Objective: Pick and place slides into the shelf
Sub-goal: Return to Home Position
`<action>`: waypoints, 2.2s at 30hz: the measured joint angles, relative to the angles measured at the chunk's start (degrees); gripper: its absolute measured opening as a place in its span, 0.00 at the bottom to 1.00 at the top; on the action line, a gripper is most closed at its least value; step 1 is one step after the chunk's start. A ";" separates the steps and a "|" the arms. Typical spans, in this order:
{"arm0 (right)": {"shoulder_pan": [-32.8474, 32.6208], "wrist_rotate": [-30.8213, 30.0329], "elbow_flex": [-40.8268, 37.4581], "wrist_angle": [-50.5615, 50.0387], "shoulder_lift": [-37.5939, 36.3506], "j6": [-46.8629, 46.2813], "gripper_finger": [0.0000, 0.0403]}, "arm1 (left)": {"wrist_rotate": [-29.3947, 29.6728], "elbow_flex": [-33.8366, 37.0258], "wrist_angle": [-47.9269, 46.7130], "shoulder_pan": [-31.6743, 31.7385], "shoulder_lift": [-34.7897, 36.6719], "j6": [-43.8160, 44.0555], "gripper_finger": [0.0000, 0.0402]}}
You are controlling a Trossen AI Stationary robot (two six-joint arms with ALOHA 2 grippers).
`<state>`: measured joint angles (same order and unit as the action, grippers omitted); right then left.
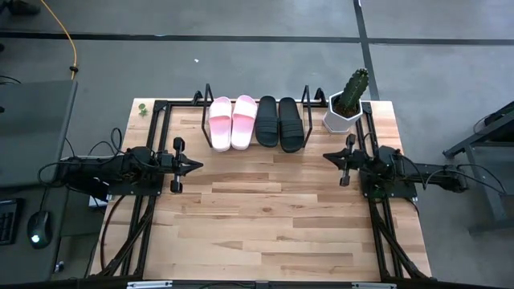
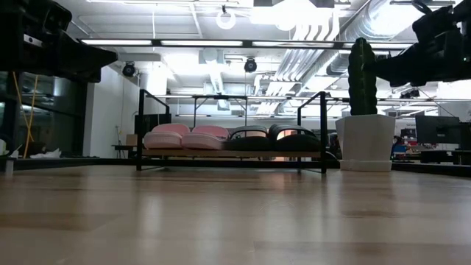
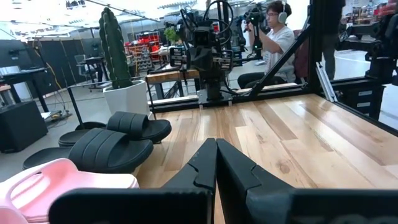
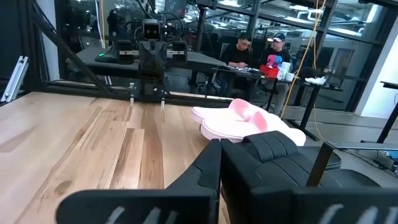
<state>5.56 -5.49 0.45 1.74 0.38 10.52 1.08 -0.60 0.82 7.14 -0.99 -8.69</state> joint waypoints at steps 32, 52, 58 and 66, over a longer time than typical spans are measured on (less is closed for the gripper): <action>0.01 -0.26 0.01 0.09 -0.02 0.01 0.00 | -0.02 0.00 0.02 -0.02 0.02 0.00 0.00; 0.02 -0.44 0.00 0.11 1.66 0.02 0.00 | -0.01 0.00 0.01 -0.01 0.02 0.01 0.00; 0.02 -0.37 0.00 0.11 1.64 0.00 0.00 | -0.02 0.00 0.00 0.00 0.02 0.00 0.00; 0.02 -0.35 0.00 0.11 1.64 0.01 0.00 | 0.00 0.00 0.02 0.00 0.02 0.02 0.00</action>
<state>5.58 -5.85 0.45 1.85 2.02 10.54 1.08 -0.60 0.84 7.14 -0.97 -8.67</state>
